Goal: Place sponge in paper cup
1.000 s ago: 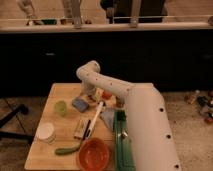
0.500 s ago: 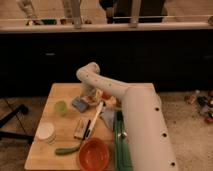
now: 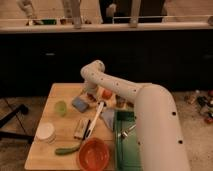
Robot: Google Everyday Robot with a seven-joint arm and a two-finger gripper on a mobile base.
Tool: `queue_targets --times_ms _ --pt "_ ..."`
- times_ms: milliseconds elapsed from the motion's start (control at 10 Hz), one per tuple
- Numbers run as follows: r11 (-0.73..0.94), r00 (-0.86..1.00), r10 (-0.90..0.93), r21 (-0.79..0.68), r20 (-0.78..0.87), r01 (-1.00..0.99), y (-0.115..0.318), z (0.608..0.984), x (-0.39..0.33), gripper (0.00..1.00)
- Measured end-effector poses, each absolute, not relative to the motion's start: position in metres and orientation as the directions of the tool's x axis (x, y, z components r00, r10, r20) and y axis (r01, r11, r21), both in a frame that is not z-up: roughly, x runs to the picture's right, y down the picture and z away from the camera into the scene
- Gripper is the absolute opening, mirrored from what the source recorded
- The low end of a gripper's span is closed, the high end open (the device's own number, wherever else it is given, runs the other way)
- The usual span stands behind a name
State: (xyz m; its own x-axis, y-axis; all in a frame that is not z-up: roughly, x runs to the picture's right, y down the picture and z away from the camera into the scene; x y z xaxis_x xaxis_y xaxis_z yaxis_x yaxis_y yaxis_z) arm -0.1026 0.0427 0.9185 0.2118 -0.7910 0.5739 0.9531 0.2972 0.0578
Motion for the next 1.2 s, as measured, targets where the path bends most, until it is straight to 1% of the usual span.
queue_targets --times_ms 200,800,1200 --pt "0.304 0.196 -0.804 0.105 0.561 0.947 0.038 0.912 -0.106 0.8" --pt "0.224 0.047 -0.835 0.263 0.548 0.938 0.038 0.903 -0.142 0.8" --pt "0.16 -0.049 -0.822 0.314 0.567 0.936 0.042 0.912 -0.159 0.8"
